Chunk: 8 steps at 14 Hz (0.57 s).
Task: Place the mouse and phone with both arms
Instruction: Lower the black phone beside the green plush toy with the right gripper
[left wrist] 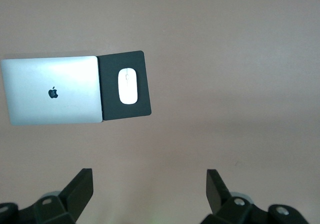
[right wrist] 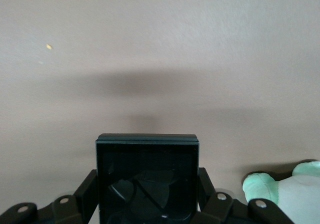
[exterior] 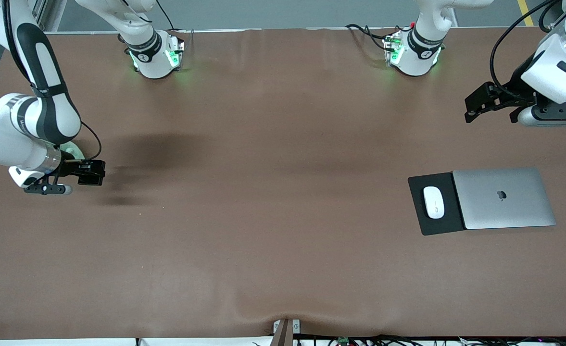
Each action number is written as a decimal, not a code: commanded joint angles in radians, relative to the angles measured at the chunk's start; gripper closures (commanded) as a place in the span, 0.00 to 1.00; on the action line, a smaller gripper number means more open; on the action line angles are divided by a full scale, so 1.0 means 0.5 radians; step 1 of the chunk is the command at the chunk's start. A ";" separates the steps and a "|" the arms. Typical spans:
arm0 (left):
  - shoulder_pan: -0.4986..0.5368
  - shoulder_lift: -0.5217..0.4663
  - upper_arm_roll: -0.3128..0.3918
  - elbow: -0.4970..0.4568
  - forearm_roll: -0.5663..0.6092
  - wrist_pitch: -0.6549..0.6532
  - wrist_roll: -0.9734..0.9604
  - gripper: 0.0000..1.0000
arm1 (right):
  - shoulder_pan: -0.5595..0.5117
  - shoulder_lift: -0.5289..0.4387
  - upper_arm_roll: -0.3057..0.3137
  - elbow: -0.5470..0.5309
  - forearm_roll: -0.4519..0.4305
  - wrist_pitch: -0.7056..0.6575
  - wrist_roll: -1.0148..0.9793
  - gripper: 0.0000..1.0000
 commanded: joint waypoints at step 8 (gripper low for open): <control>-0.009 -0.005 0.022 0.000 -0.046 0.016 0.027 0.00 | -0.125 0.097 0.049 -0.197 -0.017 0.273 -0.147 1.00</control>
